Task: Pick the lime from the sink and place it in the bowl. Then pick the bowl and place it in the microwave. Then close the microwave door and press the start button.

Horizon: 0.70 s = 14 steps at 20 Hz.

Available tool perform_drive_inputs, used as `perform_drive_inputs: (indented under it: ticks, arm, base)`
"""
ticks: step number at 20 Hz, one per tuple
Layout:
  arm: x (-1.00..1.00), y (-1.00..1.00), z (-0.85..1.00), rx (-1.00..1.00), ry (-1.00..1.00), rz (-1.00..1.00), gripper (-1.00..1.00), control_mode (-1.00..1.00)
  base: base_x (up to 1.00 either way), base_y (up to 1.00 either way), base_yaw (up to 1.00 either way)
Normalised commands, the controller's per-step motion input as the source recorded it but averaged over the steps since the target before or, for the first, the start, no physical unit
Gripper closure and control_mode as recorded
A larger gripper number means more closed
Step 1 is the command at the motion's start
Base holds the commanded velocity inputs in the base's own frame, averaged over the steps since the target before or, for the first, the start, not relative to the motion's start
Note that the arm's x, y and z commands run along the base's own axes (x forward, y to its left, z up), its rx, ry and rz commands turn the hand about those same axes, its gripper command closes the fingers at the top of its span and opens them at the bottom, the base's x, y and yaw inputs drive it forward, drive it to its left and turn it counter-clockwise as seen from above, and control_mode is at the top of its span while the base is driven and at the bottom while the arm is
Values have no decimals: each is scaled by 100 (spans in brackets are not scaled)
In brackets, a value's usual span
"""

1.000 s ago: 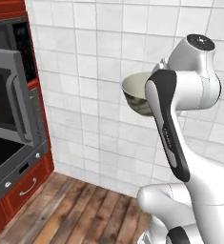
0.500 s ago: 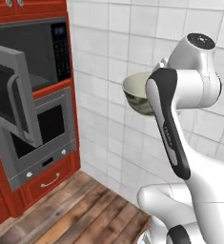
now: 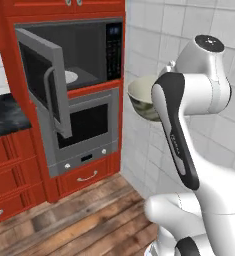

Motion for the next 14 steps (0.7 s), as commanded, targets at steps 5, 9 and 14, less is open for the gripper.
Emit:
perform_drive_inputs:
  ticks: [5,9,14]
  arm:
    - [0,0,0,0,0,0,100,100]
    - [0,0,0,0,0,0,100,100]
    - [0,0,0,0,0,0,100,100]
  base:
    - [31,-51,36]
    - [20,-63,32]
    - [37,-42,35]
